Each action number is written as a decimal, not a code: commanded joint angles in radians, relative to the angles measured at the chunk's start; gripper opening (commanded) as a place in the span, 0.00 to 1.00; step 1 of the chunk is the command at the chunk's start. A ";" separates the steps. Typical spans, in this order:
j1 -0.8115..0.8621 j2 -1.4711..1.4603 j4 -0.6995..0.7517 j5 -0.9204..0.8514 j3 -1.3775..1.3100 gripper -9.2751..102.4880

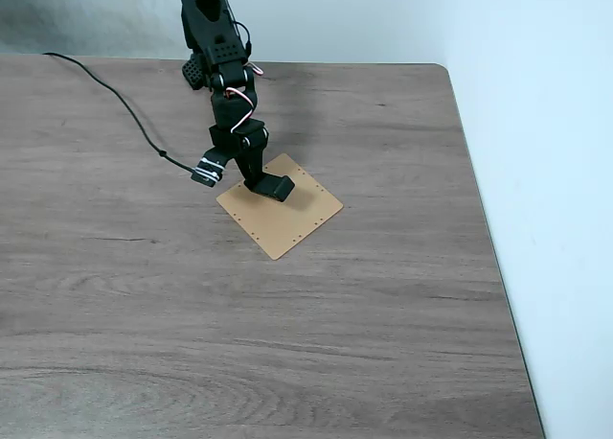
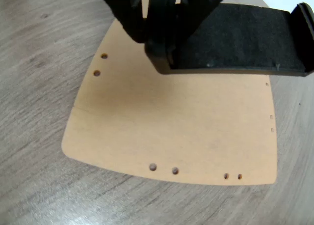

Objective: Grasp a black block and then place it on the board.

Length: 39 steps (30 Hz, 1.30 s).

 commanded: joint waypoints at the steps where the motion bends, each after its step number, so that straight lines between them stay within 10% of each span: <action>1: -0.008 0.012 -0.014 -0.020 0.011 0.08; 39: 0.014 0.160 -0.049 -0.037 0.046 0.25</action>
